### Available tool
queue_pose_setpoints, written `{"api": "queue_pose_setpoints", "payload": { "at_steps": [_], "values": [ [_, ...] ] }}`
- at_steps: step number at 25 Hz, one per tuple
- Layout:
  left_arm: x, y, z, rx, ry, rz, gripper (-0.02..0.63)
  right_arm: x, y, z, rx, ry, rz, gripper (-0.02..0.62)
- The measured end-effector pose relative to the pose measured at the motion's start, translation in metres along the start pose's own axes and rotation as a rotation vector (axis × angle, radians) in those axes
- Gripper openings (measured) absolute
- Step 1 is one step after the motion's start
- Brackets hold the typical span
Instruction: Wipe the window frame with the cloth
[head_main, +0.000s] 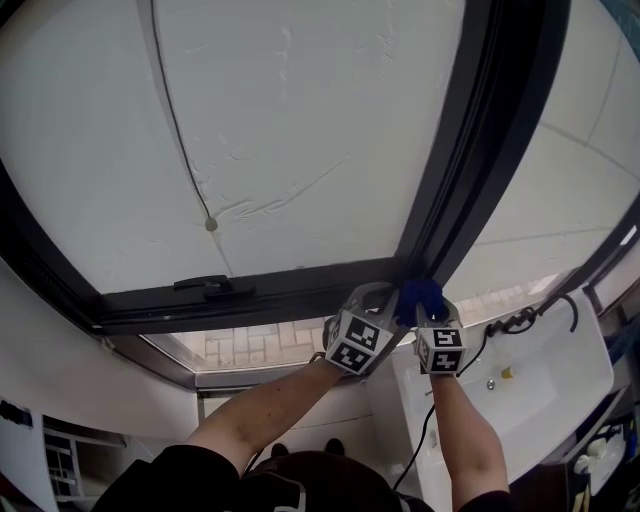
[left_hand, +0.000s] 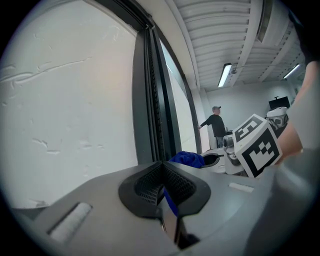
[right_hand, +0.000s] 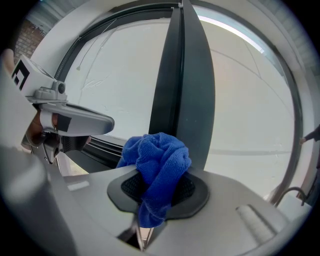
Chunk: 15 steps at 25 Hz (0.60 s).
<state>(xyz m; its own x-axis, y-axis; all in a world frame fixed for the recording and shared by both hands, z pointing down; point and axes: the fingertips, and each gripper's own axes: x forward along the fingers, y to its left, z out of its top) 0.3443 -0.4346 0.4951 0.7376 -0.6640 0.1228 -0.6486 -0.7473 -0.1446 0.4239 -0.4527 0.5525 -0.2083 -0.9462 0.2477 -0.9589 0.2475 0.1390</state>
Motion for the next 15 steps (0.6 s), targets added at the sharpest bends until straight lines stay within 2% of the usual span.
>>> {"api": "queue_pose_setpoints", "payload": {
  "at_steps": [10, 15],
  "values": [
    [-0.01, -0.031, -0.006, -0.039, 0.003, -0.013, -0.006, -0.043, -0.006, -0.012, 0.025, -0.016, -0.009, 0.083],
    [-0.01, -0.035, -0.012, -0.055, 0.007, -0.011, -0.006, -0.045, -0.009, -0.016, 0.035, -0.009, 0.0, 0.083]
  ]
}}
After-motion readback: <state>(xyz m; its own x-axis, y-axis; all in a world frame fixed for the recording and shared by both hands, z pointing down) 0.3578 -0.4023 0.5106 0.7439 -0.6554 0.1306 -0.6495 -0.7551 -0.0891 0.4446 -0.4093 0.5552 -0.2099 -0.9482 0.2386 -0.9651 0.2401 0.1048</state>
